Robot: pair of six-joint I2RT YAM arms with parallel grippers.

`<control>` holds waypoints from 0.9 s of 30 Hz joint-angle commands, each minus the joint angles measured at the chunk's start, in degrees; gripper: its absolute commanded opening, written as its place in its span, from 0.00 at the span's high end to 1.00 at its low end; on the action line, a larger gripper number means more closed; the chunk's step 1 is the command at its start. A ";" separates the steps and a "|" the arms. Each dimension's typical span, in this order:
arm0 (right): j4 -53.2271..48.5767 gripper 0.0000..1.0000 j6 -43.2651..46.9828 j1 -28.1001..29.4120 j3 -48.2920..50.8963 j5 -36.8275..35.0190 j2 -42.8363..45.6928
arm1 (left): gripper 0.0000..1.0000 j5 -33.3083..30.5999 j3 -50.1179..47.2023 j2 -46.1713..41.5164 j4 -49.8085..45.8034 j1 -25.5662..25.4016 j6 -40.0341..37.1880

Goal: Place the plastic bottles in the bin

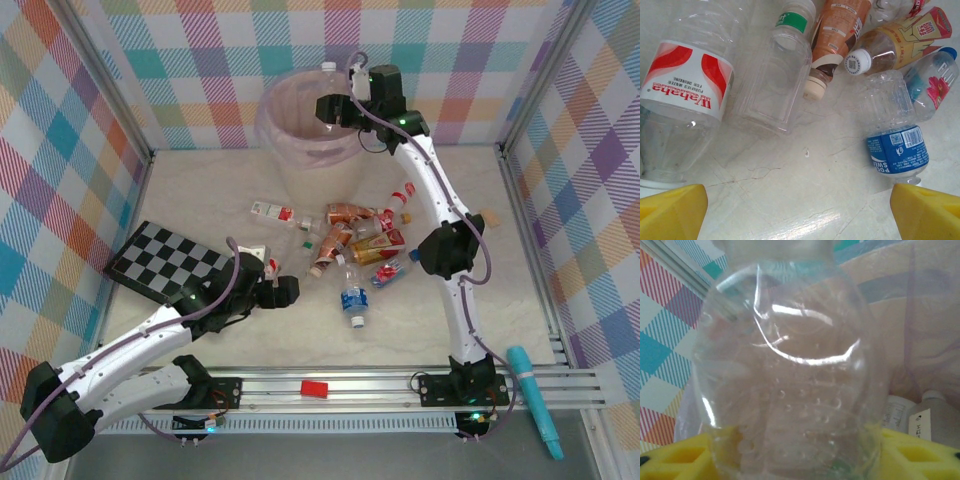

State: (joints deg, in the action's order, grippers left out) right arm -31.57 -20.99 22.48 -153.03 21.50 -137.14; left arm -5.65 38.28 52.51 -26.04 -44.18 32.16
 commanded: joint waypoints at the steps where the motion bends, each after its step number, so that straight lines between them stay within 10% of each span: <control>1: 0.49 0.29 2.44 0.81 -1.37 -1.05 -2.16 | 0.06 -1.52 1.74 0.09 -2.44 -0.47 -0.19; 27: -2.59 0.01 13.74 0.11 -1.23 3.23 10.91 | 0.06 -8.42 4.63 2.33 -7.17 -0.41 -2.91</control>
State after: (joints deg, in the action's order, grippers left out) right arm -32.64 -10.83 22.92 -153.36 22.55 -133.51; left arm -9.91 40.32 55.02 -30.06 -44.18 30.98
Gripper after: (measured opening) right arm 0.994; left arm 0.940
